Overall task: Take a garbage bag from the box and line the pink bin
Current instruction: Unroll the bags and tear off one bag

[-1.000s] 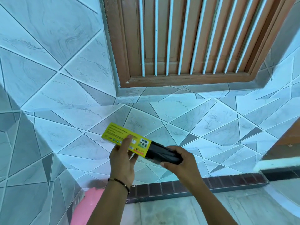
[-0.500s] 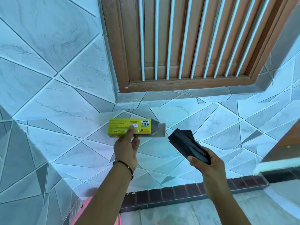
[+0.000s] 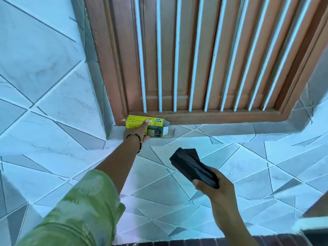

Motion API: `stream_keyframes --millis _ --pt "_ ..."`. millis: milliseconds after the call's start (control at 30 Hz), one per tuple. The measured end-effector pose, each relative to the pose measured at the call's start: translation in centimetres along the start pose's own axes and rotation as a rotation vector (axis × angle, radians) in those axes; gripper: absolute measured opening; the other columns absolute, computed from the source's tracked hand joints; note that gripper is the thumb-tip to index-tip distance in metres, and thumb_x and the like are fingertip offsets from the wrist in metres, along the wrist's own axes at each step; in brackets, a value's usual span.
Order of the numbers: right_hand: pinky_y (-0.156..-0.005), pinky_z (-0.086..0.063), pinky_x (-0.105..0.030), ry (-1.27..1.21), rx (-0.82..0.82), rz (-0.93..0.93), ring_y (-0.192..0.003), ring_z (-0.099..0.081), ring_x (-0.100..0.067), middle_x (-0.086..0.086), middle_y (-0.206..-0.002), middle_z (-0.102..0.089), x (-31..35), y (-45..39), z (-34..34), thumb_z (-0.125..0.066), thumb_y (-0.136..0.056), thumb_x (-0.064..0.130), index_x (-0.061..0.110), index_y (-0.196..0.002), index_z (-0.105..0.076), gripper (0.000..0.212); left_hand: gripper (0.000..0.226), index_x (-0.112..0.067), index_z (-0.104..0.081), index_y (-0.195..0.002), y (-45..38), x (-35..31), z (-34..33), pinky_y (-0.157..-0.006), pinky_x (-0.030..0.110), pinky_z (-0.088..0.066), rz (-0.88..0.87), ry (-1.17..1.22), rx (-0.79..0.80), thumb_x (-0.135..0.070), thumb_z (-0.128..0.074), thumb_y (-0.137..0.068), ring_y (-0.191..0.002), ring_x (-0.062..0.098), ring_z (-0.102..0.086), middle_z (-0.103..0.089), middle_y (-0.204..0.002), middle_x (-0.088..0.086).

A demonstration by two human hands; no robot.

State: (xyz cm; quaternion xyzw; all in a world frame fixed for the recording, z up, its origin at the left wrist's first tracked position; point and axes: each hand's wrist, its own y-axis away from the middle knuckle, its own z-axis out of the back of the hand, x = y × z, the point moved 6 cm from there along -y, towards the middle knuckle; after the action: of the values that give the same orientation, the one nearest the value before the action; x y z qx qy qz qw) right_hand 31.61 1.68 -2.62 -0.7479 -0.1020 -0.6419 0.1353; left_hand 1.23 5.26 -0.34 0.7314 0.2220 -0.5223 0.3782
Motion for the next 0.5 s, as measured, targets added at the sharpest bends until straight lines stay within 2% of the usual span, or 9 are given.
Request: stream_keyframes --millis 33,100,167,233,333,400,500 --pt "-0.071 -0.05 -0.025 0.003 0.008 0.002 -0.078 -0.066 -0.016 -0.001 -0.087 -0.073 0.1 -0.5 0.0 -0.076 -0.068 -0.001 0.018 -0.097 -0.069 0.036 0.061 -0.007 -0.049 -0.111 -0.4 0.1 0.2 -0.075 0.034 -0.06 0.01 -0.085 -0.005 -0.049 -0.071 -0.071 -0.062 0.021 -0.069 -0.056 -0.102 0.005" --pt "-0.072 -0.049 -0.025 -0.002 0.033 -0.006 -0.076 -0.066 -0.017 -0.002 -0.086 -0.073 0.0 -1.6 0.0 -0.078 -0.067 0.001 0.018 -0.097 -0.069 0.036 0.066 -0.005 -0.054 -0.105 -0.9 -0.1 0.4 -0.071 0.036 -0.06 0.007 -0.264 -0.024 -0.058 -0.068 -0.068 -0.038 0.013 -0.063 -0.062 -0.085 0.008" --pt "-0.071 -0.051 -0.024 0.01 0.062 -0.017 -0.077 -0.066 -0.018 -0.003 -0.087 -0.073 -0.3 -2.5 -0.1 -0.08 -0.064 0.005 0.018 -0.097 -0.069 0.038 0.071 -0.005 -0.055 -0.107 -0.9 -0.5 0.4 -0.059 0.036 -0.061 -0.013 -0.409 -0.027 -0.063 -0.064 -0.067 -0.04 0.015 -0.063 -0.064 -0.071 0.007" --pt "-0.068 -0.053 -0.021 0.024 0.08 -0.026 -0.077 -0.066 -0.019 -0.005 -0.088 -0.073 -0.6 -3.1 -0.1 -0.08 -0.065 0.004 0.018 -0.097 -0.069 0.037 0.07 -0.008 -0.053 -0.109 -0.4 -0.3 0.0 -0.04 0.027 -0.055 0.03 -0.471 0.017 -0.067 -0.058 -0.071 -0.036 0.015 -0.061 -0.066 -0.054 0.007" --pt "-0.069 -0.055 -0.021 0.03 0.1 -0.033 -0.081 -0.067 -0.02 -0.004 -0.089 -0.073 -1.1 -3.7 0.1 -0.078 -0.067 0.002 0.018 -0.096 -0.069 0.035 0.063 -0.013 -0.051 -0.112 0.3 0.7 -1.4 -0.034 0.023 -0.051 0.106 -0.342 0.118 -0.065 -0.051 -0.077 -0.032 0.013 -0.06 -0.063 -0.038 0.002" --pt "-0.07 -0.055 -0.022 0.038 0.105 -0.036 -0.083 -0.068 -0.02 -0.003 -0.09 -0.073 -1.3 -3.9 0.3 -0.078 -0.067 0.002 0.017 -0.097 -0.068 0.035 0.056 -0.007 -0.054 -0.1 0.5 1.2 -2.6 -0.035 0.022 -0.051 0.124 -0.202 0.152 -0.059 -0.047 -0.083 -0.035 0.012 -0.062 -0.064 -0.039 0.001" --pt "-0.069 -0.055 -0.021 0.038 0.092 -0.043 -0.081 -0.068 -0.017 -0.001 -0.089 -0.073 -1.4 -4.1 0.9 -0.078 -0.066 0.003 0.019 -0.095 -0.068 0.035 0.057 -0.002 -0.054 -0.078 1.1 1.4 -4.0 -0.038 0.022 -0.053 0.141 -0.082 0.164 -0.056 -0.039 -0.088 -0.04 0.014 -0.064 -0.067 -0.045 0.004"
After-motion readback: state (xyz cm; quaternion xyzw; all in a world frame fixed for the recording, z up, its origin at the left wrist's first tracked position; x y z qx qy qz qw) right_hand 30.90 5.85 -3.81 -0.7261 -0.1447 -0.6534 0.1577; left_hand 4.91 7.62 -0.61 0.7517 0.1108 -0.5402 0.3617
